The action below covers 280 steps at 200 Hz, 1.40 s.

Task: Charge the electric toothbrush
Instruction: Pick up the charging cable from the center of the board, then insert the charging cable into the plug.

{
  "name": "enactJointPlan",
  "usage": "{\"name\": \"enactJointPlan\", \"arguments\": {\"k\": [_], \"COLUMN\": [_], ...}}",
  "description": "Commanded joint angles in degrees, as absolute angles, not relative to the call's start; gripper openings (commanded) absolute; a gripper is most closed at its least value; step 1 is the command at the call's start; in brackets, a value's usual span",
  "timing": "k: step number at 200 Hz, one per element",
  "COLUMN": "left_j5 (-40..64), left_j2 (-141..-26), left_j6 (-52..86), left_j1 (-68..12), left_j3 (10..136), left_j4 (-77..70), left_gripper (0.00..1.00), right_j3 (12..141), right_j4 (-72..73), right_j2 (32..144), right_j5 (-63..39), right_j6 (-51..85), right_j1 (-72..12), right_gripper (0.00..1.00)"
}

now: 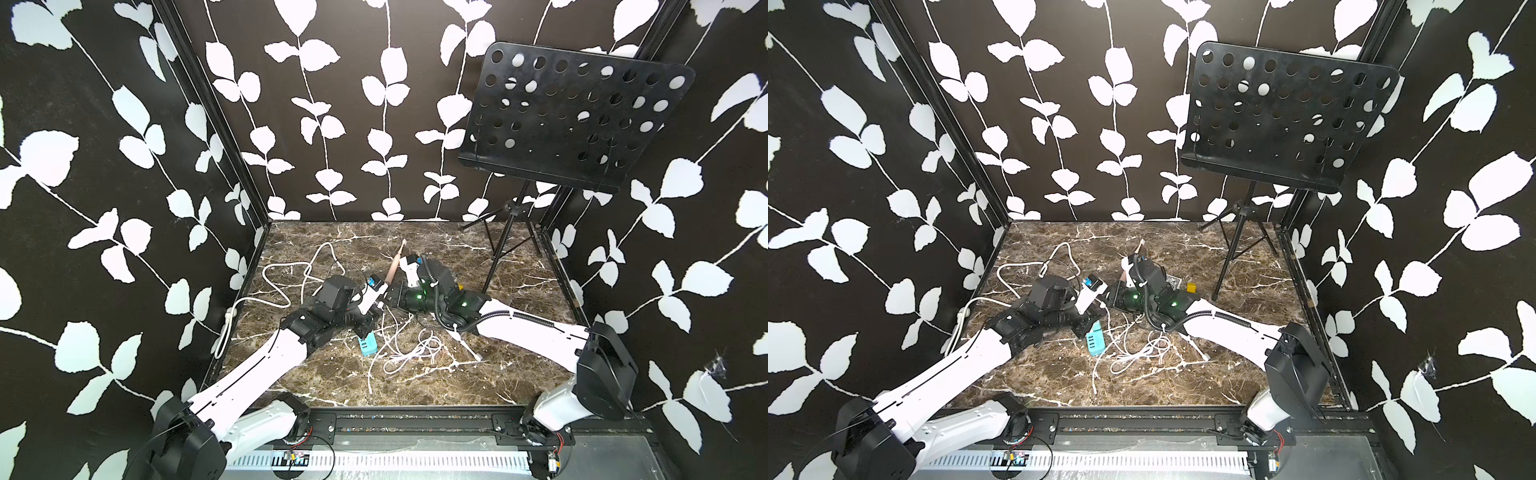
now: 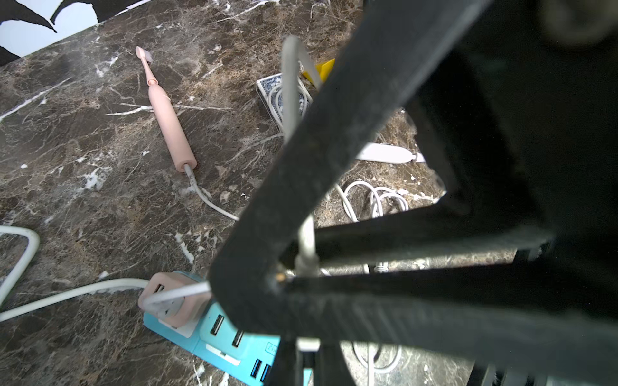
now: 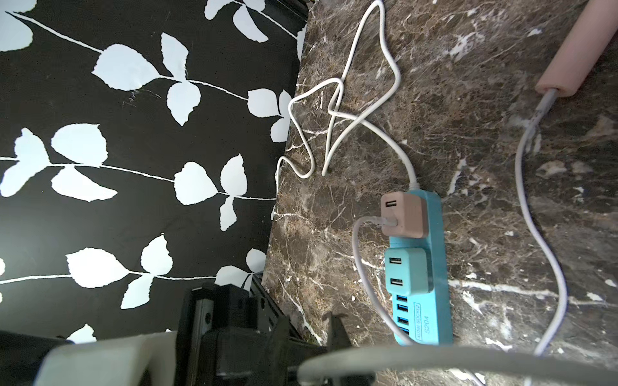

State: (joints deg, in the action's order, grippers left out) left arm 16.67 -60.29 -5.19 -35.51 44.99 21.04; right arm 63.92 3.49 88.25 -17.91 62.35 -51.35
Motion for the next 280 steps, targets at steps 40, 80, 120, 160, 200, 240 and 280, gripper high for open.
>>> {"name": "enactJointPlan", "arguments": {"k": [40, 80, 120, 160, 200, 240, 280], "left_j5": [17.55, 16.61, 7.25, -8.72, -16.76, -17.19, -16.0], "left_j2": [-59.68, -59.95, -56.8, -47.28, -40.91, -37.02, -37.28], "left_j6": [-6.22, -5.55, 0.25, 11.9, 20.88, 23.2, 23.69], "left_j1": [-35.51, -35.49, -35.55, -35.41, -35.06, -35.07, -35.08], "left_j3": [47.05, 47.47, 46.98, 42.58, 40.81, 39.33, 38.36], "left_j4": [20.42, 20.25, 22.96, 27.33, 33.76, 35.32, 34.8], "left_gripper": [0.0, 0.0, 0.34, 0.39, 0.47, 0.59, 0.71], "right_j3": [65.67, 65.65, 69.83, 74.77, 81.38, 82.78, 82.62], "right_j4": [2.84, 2.86, -3.12, -8.03, -10.48, -12.84, -12.69], "right_j2": [89.72, 90.19, 90.94, 95.76, 101.35, 104.41, 107.5], "right_j5": [-19.03, -18.23, -10.22, 4.64, 13.1, 20.76, 24.13], "right_j6": [60.14, 59.2, 54.92, 50.01, 46.49, 45.88, 46.29], "right_j1": [-52.2, -52.38, -53.42, -57.19, -62.1, -65.57, -66.68], "right_gripper": [0.15, 0.0, 0.0, 0.0, 0.0, 0.0, 0.0]}}
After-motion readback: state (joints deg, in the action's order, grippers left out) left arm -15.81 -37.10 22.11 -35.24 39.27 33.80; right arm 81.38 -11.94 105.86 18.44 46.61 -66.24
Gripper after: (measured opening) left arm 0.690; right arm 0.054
